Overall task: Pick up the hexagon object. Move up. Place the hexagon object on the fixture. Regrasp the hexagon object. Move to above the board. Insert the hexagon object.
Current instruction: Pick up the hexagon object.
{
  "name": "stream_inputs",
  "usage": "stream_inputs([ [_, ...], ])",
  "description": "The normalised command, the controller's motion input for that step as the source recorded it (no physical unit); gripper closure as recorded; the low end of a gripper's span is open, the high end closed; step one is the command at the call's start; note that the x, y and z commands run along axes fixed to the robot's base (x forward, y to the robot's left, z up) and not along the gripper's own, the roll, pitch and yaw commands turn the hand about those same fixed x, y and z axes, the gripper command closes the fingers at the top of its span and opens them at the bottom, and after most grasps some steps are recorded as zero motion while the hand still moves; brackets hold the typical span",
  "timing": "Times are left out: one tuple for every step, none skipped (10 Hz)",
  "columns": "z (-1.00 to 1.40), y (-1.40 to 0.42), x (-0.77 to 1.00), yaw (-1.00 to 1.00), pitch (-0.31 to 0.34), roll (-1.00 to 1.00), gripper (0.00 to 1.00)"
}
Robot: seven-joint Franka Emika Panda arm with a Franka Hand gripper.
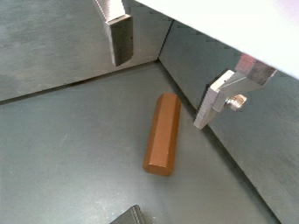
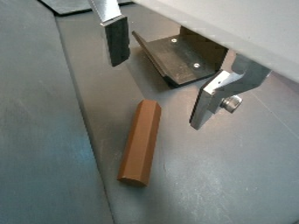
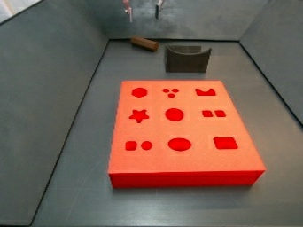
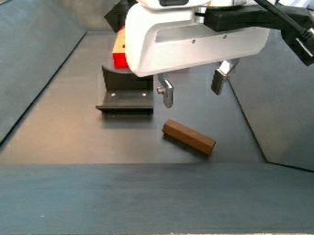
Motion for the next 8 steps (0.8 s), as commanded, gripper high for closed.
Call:
stream_inputs([
  [-0.02, 0.0, 0.0, 0.0, -0.003, 0.0, 0.0],
  [-0.08, 0.0, 0.0, 0.0, -0.021, 0.0, 0.0],
  [-0.14, 0.0, -0.01, 0.0, -0.04, 0.0, 0.0],
  [-0.17, 0.0, -0.03, 0.0, -0.051, 0.0, 0.0],
  [-0.17, 0.0, -0.06, 0.0, -0.057, 0.0, 0.0],
  [-0.19, 0.0, -0.07, 0.0, -0.066, 0.0, 0.0],
  [-0.2, 0.0, -0.09, 0.0, -0.066, 0.0, 0.0],
  [-0.2, 0.0, -0.09, 0.0, -0.069, 0.0, 0.0],
])
